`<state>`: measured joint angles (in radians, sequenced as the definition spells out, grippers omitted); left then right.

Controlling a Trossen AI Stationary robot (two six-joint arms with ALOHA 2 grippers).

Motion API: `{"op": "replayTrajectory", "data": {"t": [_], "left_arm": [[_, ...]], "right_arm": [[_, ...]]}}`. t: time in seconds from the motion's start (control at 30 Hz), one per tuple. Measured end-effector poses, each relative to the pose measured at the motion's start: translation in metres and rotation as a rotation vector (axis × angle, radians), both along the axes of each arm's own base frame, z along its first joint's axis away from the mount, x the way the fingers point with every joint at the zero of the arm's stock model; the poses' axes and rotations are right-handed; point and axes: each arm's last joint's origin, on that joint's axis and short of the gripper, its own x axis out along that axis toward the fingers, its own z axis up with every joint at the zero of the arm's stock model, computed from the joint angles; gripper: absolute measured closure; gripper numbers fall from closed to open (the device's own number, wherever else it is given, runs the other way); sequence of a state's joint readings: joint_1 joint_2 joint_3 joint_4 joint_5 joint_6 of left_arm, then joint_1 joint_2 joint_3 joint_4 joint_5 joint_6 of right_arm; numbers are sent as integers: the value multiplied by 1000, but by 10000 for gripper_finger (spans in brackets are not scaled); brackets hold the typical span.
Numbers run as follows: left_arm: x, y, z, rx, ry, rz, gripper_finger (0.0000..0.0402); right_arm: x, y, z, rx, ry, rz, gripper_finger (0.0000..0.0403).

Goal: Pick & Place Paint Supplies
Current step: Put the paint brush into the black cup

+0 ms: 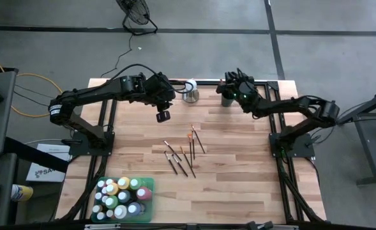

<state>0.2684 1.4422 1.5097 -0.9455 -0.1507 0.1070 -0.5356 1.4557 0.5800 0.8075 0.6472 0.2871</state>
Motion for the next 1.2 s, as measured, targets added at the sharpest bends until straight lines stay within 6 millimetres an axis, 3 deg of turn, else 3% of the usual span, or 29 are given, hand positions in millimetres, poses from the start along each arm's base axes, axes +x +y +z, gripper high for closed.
{"op": "replayTrajectory", "data": {"t": [0.27,0.4,0.53,0.77,1.2], "left_arm": [[0,0,0,0,0,0,325],[0,0,0,0,0,0,325],[0,0,0,-3,-2,4,325],[0,0,0,-4,-3,5,325],[0,0,0,-1,-4,2,325]], "right_arm": [[-2,-18,46,197,204,57,347],[-6,-18,74,283,267,56,359],[-16,-15,87,448,337,73,384],[-31,-9,68,822,304,160,400],[-23,-14,45,929,274,198,400]]}}
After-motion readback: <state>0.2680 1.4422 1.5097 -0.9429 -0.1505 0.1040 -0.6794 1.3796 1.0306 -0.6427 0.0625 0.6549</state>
